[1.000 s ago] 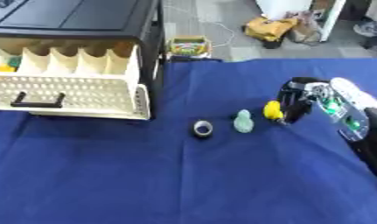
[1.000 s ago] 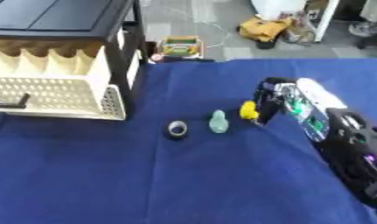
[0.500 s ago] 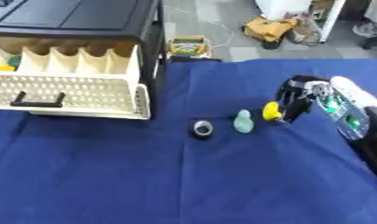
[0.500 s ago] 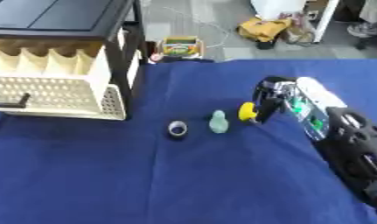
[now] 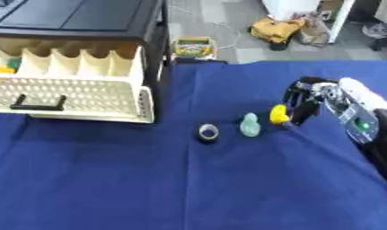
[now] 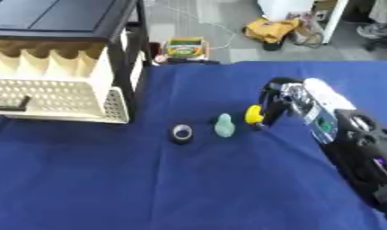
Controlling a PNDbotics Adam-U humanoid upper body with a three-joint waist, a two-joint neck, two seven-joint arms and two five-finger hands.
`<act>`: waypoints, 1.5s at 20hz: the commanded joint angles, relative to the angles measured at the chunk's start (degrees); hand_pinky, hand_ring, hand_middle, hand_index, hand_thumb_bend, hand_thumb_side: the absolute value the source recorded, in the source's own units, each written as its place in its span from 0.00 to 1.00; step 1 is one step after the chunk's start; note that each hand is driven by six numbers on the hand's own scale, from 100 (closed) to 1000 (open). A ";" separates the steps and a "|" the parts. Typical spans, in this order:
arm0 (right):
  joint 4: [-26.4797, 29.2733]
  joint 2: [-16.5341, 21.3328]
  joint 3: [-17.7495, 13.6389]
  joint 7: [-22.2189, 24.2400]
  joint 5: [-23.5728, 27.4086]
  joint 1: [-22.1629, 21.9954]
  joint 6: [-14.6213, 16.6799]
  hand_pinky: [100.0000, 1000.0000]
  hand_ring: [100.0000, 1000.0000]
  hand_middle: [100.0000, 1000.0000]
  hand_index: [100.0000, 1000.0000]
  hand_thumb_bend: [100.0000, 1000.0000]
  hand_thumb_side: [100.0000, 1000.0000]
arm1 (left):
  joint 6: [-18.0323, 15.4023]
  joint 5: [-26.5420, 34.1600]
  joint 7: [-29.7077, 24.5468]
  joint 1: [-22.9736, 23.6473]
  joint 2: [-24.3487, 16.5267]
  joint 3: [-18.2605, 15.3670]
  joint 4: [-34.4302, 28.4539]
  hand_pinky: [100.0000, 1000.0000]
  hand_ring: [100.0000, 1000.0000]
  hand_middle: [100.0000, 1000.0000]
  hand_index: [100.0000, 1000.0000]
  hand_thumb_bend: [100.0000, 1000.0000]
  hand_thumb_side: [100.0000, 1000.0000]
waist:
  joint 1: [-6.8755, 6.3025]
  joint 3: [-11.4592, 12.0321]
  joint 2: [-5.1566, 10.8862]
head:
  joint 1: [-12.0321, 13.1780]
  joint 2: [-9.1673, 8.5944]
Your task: Pick up objects from table and place into drawer.
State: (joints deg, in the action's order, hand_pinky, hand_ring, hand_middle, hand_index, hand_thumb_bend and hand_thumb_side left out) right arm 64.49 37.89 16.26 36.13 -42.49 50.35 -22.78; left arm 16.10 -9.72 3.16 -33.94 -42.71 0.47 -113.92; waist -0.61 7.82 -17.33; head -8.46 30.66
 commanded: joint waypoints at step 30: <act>-0.83 -0.51 -0.24 -2.03 -0.26 2.12 -0.23 0.24 0.55 0.48 0.62 0.28 0.08 | 0.17 -0.26 0.51 1.05 -0.40 -1.67 -0.67 0.00 0.00 0.00 0.64 0.00 0.78 | 0.04 0.45 1.23 | -0.05 -1.02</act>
State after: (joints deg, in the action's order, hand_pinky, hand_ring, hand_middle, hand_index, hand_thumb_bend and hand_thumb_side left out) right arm 63.14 36.38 16.28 34.43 -42.68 50.96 -22.95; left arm 16.18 -9.87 3.62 -32.35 -42.21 -0.19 -113.92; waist -0.53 8.20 -17.33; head -8.64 30.18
